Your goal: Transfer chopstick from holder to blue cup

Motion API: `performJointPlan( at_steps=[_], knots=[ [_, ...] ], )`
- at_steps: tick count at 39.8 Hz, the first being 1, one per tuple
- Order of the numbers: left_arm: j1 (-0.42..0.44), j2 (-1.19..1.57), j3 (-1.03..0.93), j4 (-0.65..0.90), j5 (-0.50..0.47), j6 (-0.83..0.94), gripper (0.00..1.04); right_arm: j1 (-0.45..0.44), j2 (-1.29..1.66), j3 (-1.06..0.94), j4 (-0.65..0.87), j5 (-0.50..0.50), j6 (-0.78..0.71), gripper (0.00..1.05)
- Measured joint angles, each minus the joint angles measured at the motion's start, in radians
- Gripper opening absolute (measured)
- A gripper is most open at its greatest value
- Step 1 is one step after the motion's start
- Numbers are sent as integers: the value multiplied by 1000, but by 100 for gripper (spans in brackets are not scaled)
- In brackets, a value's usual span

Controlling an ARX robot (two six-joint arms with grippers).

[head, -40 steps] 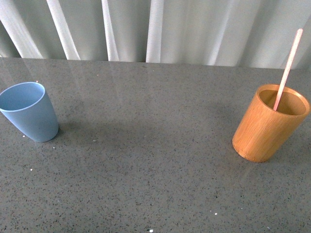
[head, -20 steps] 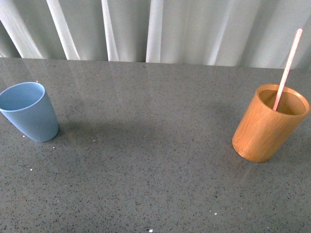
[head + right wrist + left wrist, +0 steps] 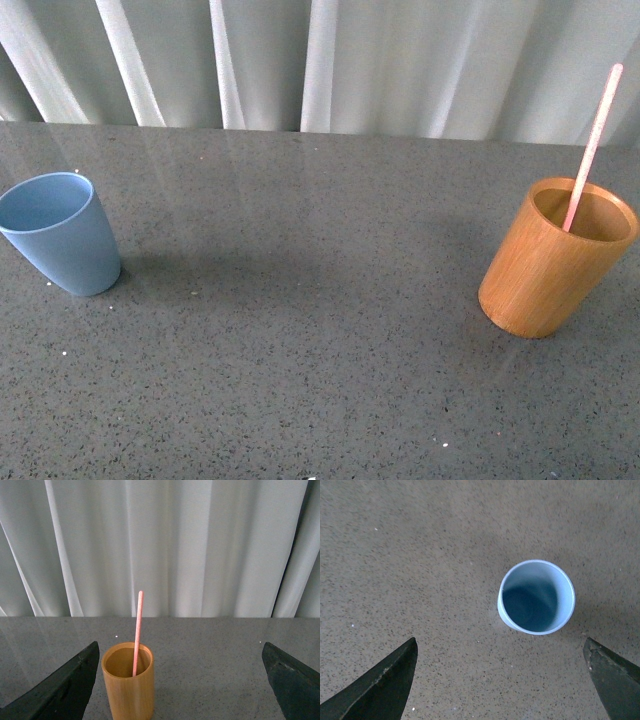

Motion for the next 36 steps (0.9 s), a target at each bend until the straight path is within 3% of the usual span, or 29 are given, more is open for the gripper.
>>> performJointPlan(
  at_steps=[20, 36],
  knots=[
    [-101, 331, 108, 50, -106, 21, 98, 0, 0, 0, 0, 0, 0, 95],
    [-63, 509, 249, 72, -150, 33, 98, 0, 0, 0, 0, 0, 0, 95]
  ],
)
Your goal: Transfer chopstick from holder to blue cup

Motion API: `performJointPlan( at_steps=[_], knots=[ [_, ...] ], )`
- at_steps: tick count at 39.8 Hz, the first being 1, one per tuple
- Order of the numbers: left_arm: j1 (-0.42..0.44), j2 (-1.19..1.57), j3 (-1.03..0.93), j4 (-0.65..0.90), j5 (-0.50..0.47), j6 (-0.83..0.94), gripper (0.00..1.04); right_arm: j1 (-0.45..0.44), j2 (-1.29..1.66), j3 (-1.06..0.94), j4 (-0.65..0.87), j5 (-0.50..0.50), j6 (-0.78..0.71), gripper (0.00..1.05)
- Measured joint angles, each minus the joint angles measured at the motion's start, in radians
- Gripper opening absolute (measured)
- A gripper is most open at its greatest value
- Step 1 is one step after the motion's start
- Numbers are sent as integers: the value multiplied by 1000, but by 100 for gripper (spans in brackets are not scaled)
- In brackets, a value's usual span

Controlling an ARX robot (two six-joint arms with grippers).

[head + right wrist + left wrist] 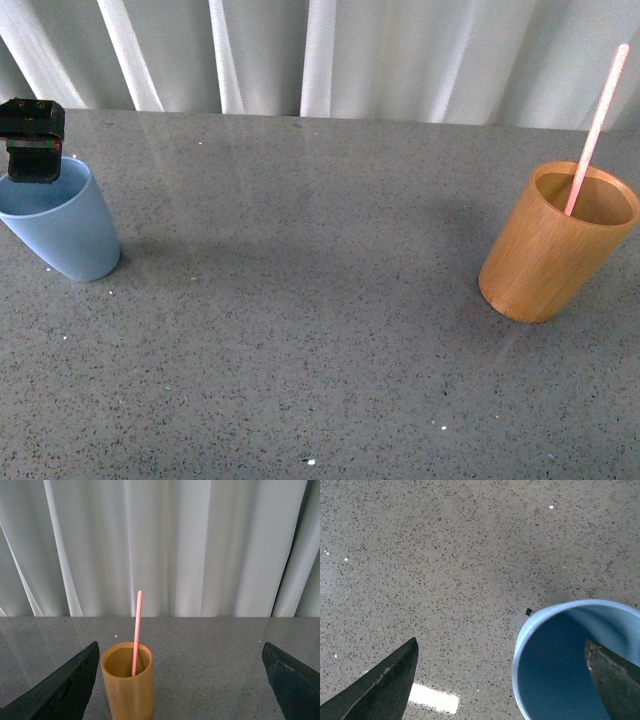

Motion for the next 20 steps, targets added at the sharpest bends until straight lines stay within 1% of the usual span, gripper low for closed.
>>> performJointPlan(
  at_steps=[9, 15, 17, 20],
  knots=[
    [34, 78, 42, 18, -31, 25, 98, 0, 0, 0, 0, 0, 0, 95],
    [32, 110, 43, 12, -8, 26, 98, 0, 0, 0, 0, 0, 0, 95],
    [26, 121, 42, 4, -4, 24, 89, 0, 0, 0, 0, 0, 0, 95],
    [19, 128, 42, -10, 21, 17, 78, 0, 0, 0, 0, 0, 0, 95]
  ],
)
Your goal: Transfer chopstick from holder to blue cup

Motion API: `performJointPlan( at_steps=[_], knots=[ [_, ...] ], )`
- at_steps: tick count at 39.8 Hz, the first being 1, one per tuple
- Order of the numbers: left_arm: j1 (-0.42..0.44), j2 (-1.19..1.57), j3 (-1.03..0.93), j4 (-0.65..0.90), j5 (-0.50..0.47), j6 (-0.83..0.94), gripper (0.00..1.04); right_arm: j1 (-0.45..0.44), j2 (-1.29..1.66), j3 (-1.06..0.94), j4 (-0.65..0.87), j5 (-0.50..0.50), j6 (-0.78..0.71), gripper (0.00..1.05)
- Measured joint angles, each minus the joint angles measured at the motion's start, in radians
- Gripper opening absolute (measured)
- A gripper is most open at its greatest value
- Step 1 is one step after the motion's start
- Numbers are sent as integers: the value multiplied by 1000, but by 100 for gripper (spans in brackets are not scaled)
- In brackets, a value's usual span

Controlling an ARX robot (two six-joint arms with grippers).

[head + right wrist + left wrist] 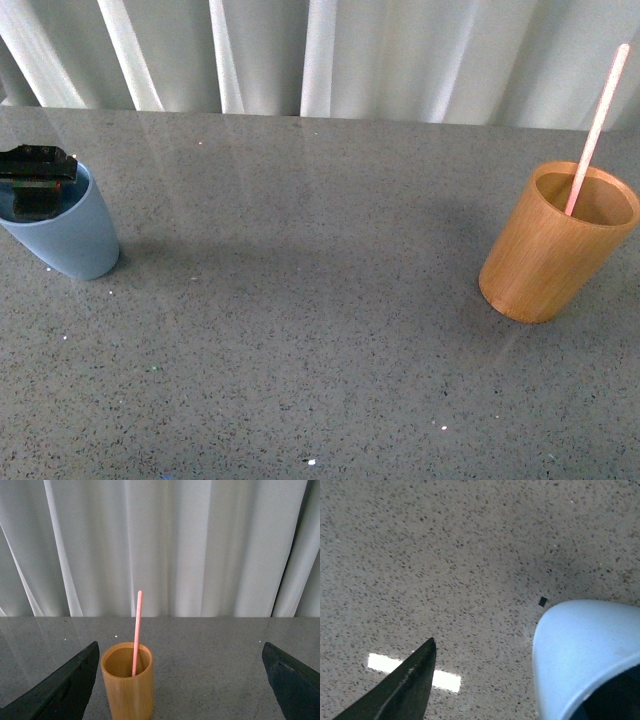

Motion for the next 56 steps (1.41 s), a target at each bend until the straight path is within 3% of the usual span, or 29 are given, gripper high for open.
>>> performJointPlan(
  at_steps=[11, 18, 20, 33, 44, 56],
  knots=[
    [-31, 5, 13, -42, 64, -24, 44, 0, 0, 0, 0, 0, 0, 95],
    [-64, -1, 39, -77, 95, -19, 9, 0, 0, 0, 0, 0, 0, 95],
    [-68, -6, 42, -88, 102, -19, 3, 0, 0, 0, 0, 0, 0, 95],
    [-143, -137, 45, -153, 127, 52, 4, 0, 0, 0, 0, 0, 0, 95],
    [-351, -244, 53, -268, 142, 112, 4, 0, 0, 0, 0, 0, 0, 95],
    [-589, -60, 129, -234, 91, 59, 4, 0, 0, 0, 0, 0, 0, 95]
  ],
)
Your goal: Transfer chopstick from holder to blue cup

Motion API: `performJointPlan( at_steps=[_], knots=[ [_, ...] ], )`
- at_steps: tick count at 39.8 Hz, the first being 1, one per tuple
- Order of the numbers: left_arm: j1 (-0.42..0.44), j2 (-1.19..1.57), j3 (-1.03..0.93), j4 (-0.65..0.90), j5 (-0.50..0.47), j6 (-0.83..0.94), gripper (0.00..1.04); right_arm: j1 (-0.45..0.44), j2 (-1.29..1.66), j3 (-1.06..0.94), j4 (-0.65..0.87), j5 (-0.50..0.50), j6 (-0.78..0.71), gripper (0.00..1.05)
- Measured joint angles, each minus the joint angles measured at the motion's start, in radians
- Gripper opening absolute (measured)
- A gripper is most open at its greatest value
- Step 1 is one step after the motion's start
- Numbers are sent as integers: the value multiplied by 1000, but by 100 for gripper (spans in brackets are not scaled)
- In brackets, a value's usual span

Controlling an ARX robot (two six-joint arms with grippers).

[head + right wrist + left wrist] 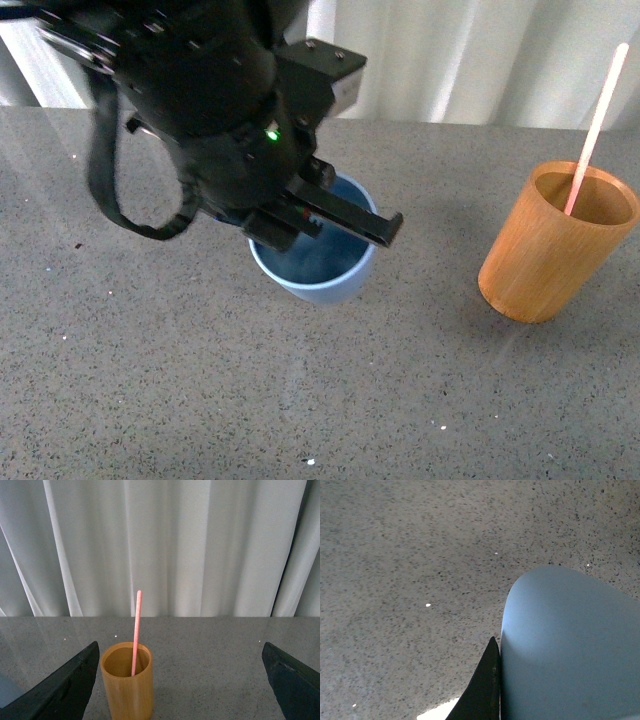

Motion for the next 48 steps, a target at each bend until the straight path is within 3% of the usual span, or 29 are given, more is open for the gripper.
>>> performJointPlan(
  at_steps=[8, 22, 41, 44, 48],
  knots=[
    [-44, 112, 55, 0, -29, -28, 4, 0, 0, 0, 0, 0, 0, 95],
    [-45, 163, 57, 42, -40, -36, 4, 0, 0, 0, 0, 0, 0, 95],
    [17, 62, 66, 32, 2, -51, 96, 0, 0, 0, 0, 0, 0, 95],
    [49, -18, 37, 81, -21, -48, 97, 0, 0, 0, 0, 0, 0, 95],
    [109, -180, -83, 289, -100, -67, 98, 0, 0, 0, 0, 0, 0, 95]
  ],
)
